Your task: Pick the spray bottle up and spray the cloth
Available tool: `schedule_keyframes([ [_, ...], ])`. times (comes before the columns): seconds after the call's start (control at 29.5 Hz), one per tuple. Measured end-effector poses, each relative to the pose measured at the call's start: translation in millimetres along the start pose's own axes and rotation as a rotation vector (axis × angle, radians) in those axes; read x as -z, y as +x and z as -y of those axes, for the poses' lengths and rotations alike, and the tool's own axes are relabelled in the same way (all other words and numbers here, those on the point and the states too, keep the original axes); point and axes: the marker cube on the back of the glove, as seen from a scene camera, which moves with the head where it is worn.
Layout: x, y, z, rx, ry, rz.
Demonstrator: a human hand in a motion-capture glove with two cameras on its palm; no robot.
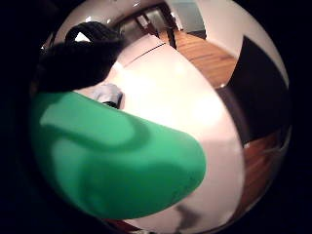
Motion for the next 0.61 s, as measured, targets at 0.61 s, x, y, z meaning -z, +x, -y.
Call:
schedule_keyframes([
  [0.61, -15.9, -68.5, 85.0, 0.202, -0.138, -0.919],
])
